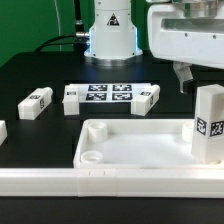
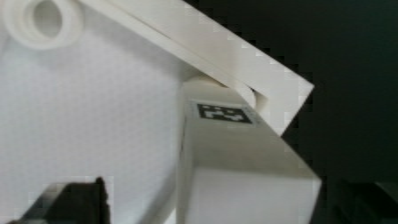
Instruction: Assemble desk
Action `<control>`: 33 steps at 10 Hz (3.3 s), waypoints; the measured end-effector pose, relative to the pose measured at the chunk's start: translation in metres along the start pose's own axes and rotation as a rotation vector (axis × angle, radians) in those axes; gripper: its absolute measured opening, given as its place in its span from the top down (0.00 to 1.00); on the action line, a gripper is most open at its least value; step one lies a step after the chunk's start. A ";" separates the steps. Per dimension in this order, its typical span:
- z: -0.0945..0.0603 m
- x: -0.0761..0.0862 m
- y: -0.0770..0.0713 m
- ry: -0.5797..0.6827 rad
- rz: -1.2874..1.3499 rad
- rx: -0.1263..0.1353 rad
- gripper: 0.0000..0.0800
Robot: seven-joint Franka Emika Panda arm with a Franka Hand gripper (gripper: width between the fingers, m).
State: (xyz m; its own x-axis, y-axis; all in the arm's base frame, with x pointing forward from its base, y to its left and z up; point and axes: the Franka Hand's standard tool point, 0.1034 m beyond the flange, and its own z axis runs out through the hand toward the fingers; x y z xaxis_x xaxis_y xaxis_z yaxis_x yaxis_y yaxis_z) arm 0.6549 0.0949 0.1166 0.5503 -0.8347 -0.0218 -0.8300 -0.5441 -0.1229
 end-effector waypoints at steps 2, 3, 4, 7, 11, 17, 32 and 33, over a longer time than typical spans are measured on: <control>0.000 -0.002 0.000 -0.004 -0.203 -0.004 0.19; 0.000 -0.001 0.000 -0.004 -0.337 -0.003 0.19; 0.001 -0.001 0.001 -0.004 -0.456 -0.005 0.19; 0.004 -0.001 0.001 -0.001 -0.751 -0.009 0.19; 0.005 -0.002 0.001 -0.002 -1.004 -0.015 0.19; 0.005 -0.001 0.001 -0.002 -1.070 -0.014 0.64; 0.006 -0.006 -0.003 -0.004 0.192 0.010 0.64; 0.006 -0.006 -0.004 -0.005 0.248 0.011 0.64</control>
Offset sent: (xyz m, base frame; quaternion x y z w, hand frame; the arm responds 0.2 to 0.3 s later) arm 0.0042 0.0009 -0.0003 0.0104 -0.0107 -0.2919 0.9563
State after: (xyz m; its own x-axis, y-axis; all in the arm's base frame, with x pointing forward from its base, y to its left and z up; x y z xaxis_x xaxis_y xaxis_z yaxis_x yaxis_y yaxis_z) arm 0.6551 0.1025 0.1113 0.3307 -0.9420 -0.0571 -0.9386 -0.3220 -0.1239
